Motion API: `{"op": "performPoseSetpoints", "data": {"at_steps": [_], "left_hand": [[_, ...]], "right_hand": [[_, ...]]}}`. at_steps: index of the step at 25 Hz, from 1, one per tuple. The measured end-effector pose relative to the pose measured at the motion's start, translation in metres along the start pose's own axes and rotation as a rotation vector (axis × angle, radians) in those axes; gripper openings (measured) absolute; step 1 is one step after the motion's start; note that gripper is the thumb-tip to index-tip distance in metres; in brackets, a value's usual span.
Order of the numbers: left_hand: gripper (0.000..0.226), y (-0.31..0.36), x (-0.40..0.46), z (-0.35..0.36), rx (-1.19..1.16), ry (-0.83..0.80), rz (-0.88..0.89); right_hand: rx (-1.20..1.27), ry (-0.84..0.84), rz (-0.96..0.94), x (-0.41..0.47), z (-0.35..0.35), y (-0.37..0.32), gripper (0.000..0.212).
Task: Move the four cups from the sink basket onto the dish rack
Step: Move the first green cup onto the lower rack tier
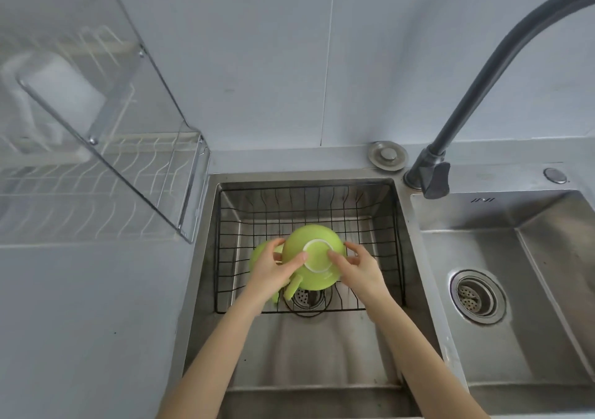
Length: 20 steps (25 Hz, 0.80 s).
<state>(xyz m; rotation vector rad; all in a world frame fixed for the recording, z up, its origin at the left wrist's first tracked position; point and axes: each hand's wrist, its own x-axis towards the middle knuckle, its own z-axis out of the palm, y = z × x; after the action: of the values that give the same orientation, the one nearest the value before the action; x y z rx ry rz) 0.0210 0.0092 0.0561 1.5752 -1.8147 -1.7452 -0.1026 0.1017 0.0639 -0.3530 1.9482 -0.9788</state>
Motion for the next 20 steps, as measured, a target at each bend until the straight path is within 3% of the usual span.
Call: {"op": "performPoseSetpoints", "data": {"at_steps": [3, 11, 20], "left_hand": [[0.073, -0.010, -0.031, -0.020, -0.046, -0.026, 0.022], [0.064, -0.040, -0.089, -0.089, -0.057, -0.040, 0.086], [0.058, -0.078, -0.115, -0.179, -0.103, 0.056, 0.140]], "right_hand": [[-0.005, 0.015, -0.057, -0.026, 0.010, -0.005, 0.052], [-0.064, -0.026, -0.152, -0.080, 0.066, -0.017, 0.052], [-0.181, -0.054, -0.313, -0.120, 0.158, -0.027, 0.054]]}}
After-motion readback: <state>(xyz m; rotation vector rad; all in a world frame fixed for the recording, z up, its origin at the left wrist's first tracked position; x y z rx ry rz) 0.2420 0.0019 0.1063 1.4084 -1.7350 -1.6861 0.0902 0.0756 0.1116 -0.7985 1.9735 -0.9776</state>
